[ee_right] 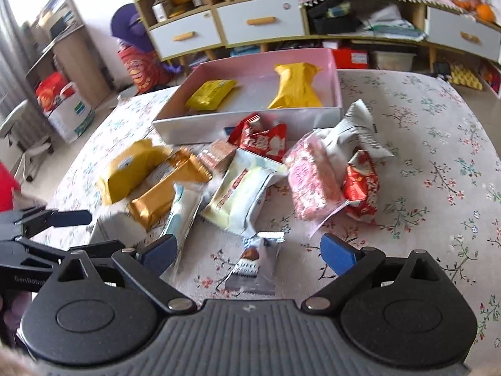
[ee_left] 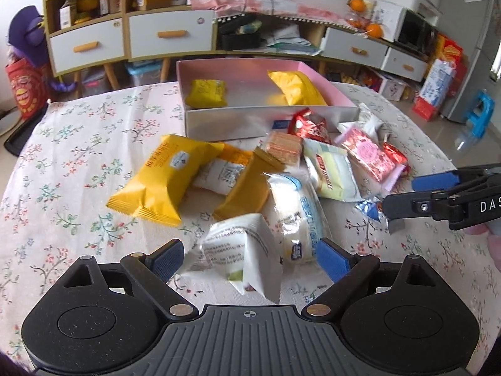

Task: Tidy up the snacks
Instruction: 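Move both open tools back over the snack pile, then grasp the white paper-wrapped snack with the left tool while the right tool grasps the white-blue stick packet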

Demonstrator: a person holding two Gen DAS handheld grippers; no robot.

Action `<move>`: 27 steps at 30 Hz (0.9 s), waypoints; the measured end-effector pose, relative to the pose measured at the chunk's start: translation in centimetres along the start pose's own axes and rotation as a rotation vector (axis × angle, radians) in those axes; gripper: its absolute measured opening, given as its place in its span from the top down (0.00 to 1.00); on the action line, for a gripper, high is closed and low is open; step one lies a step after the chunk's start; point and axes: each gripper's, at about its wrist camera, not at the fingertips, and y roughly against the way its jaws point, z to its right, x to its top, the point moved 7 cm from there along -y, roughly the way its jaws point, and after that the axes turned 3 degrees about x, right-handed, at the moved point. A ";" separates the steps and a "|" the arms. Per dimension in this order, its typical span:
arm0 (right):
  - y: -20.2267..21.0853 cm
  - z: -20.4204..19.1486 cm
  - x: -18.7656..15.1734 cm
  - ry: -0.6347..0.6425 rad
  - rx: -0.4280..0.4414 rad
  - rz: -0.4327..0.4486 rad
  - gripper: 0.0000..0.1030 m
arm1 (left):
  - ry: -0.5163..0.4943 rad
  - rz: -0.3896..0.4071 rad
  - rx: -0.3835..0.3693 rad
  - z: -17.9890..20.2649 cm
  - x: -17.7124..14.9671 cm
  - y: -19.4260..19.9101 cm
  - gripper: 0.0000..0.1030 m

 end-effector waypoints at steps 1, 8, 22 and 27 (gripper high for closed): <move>0.0 -0.3 -0.2 0.014 0.008 0.006 0.06 | -0.003 0.007 -0.007 0.0 -0.1 0.0 0.11; 0.2 -2.8 0.2 0.075 0.104 0.053 0.11 | 0.011 0.036 -0.048 -0.1 -0.4 -0.4 0.16; -2.4 -5.6 -0.1 0.077 0.169 -0.039 0.57 | 0.055 -0.011 0.027 -2.0 -0.2 -0.7 0.57; -3.0 -5.9 0.1 0.057 0.166 -0.058 0.61 | 0.089 -0.026 0.054 -2.9 0.1 -0.4 0.58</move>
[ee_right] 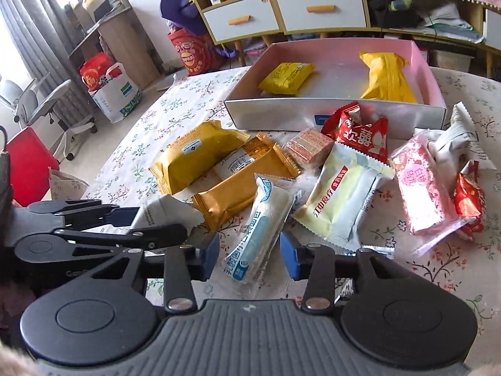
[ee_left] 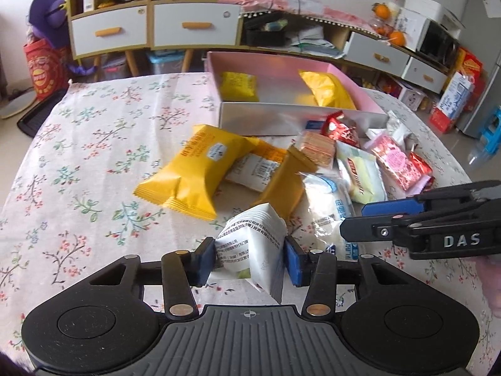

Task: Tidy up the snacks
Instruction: 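Grasp the white paper-wrapped snack with the left tool while the right tool grasps the white-blue stick packet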

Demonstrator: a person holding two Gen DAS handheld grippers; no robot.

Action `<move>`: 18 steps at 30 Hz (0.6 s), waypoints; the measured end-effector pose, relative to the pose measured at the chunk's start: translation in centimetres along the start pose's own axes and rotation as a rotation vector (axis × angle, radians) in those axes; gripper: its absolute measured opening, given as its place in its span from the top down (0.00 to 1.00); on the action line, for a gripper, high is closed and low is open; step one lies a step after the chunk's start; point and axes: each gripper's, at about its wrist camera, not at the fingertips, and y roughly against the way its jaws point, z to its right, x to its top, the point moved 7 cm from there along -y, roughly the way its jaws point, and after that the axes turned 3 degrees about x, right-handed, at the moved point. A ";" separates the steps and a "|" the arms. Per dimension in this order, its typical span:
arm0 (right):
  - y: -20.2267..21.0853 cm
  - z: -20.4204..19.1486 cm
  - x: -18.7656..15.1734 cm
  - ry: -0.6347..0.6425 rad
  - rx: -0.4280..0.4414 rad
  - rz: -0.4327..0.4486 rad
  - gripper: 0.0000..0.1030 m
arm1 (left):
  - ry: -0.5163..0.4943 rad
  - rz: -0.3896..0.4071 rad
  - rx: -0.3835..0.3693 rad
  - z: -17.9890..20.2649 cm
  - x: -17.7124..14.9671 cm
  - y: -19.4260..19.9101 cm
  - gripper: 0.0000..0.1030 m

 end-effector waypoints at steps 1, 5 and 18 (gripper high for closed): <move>-0.2 0.0 0.0 -0.001 -0.005 -0.003 0.61 | 0.003 -0.003 0.005 -0.1 0.0 0.0 0.58; -1.0 0.0 0.0 -0.004 -0.019 -0.018 0.61 | 0.019 -0.017 0.011 -0.6 0.0 0.2 0.58; -2.8 -0.7 -0.3 0.040 -0.069 -0.047 0.72 | 0.006 -0.028 0.002 -0.8 -0.1 0.5 0.58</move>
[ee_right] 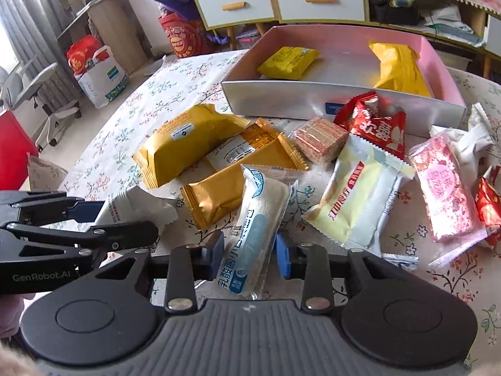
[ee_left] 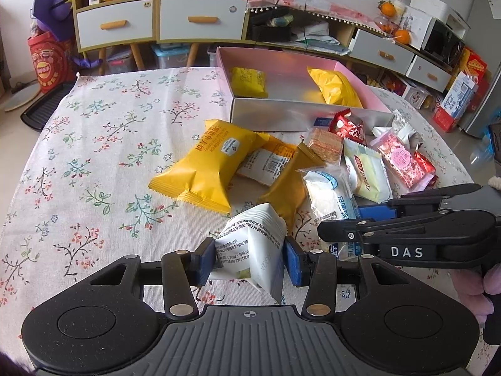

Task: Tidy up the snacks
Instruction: 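Grasp the white paper-wrapped snack with the left tool while the right tool grasps the white-blue stick packet, then carry both snacks into the pink box and open both tools to release them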

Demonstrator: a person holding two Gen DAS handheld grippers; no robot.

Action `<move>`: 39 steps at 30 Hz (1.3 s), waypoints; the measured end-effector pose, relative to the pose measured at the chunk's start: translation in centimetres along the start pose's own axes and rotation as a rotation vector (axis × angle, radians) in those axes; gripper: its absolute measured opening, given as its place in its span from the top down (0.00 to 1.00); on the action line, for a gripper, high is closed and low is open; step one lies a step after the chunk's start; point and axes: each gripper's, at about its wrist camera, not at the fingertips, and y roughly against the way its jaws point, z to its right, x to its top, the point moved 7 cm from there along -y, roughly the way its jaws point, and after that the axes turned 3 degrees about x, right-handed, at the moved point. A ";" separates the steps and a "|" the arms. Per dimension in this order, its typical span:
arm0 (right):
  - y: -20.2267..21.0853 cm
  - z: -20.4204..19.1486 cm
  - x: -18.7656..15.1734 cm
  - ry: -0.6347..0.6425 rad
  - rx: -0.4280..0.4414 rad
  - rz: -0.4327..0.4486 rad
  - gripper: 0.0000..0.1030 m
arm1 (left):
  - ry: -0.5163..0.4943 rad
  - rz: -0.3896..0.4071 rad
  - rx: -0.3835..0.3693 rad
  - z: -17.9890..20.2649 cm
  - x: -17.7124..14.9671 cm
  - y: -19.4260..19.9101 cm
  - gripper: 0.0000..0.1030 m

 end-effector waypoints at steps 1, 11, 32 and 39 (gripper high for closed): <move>-0.1 -0.2 0.0 0.011 -0.004 0.000 0.73 | 0.000 -0.001 -0.002 0.0 0.0 0.0 0.58; 0.8 -0.7 0.2 0.021 0.008 -0.008 0.84 | -0.005 0.012 -0.026 0.4 0.3 0.5 0.58; 4.3 1.1 3.0 -0.089 0.040 0.089 0.85 | 0.032 0.066 -0.066 2.0 3.5 2.1 0.58; 5.3 3.0 4.2 -0.137 0.027 0.130 0.85 | 0.058 0.107 -0.080 2.6 5.8 2.0 0.58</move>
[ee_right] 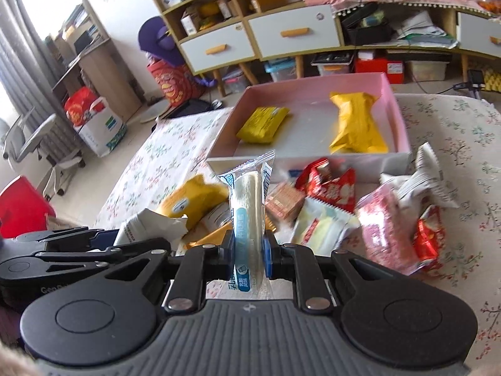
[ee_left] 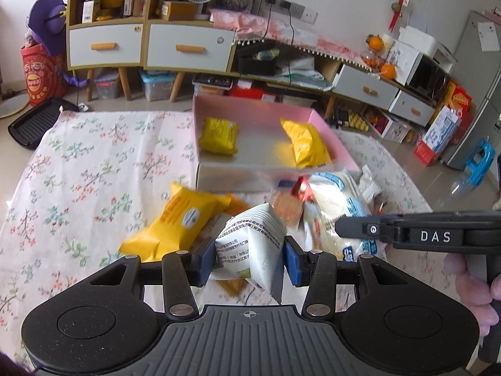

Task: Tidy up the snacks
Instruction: 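Carry both snacks into the pink box and open both tools to release them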

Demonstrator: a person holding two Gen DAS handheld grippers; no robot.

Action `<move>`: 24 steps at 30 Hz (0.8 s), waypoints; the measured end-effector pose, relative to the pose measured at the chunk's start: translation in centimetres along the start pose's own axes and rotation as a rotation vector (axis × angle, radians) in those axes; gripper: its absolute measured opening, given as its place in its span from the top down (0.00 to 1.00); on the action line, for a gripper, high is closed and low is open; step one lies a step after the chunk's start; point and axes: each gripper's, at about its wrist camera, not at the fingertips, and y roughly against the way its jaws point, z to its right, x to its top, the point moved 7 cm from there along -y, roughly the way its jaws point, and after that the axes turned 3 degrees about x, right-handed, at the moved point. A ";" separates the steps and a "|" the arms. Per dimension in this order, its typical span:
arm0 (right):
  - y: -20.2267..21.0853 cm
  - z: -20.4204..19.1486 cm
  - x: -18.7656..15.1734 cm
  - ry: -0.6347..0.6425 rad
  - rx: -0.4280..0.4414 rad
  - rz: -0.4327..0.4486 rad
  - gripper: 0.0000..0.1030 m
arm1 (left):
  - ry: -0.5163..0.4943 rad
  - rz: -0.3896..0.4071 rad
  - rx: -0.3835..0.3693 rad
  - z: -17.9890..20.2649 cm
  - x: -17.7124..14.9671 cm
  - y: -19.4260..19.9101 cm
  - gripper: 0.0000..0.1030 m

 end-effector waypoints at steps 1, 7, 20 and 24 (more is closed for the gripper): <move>0.1 0.3 0.2 -0.011 -0.001 0.004 0.85 | -0.001 0.011 0.001 0.1 0.4 -0.2 0.58; 0.7 1.9 1.8 -0.058 -0.016 0.053 0.85 | 0.010 0.043 0.002 1.2 2.5 -1.7 0.58; -0.5 5.2 4.2 -0.209 -0.030 0.113 0.85 | 0.102 0.134 0.037 2.1 5.5 -5.5 0.58; -1.0 5.6 5.0 -0.230 -0.026 0.138 0.85 | 0.102 0.145 0.058 2.6 5.6 -6.2 0.58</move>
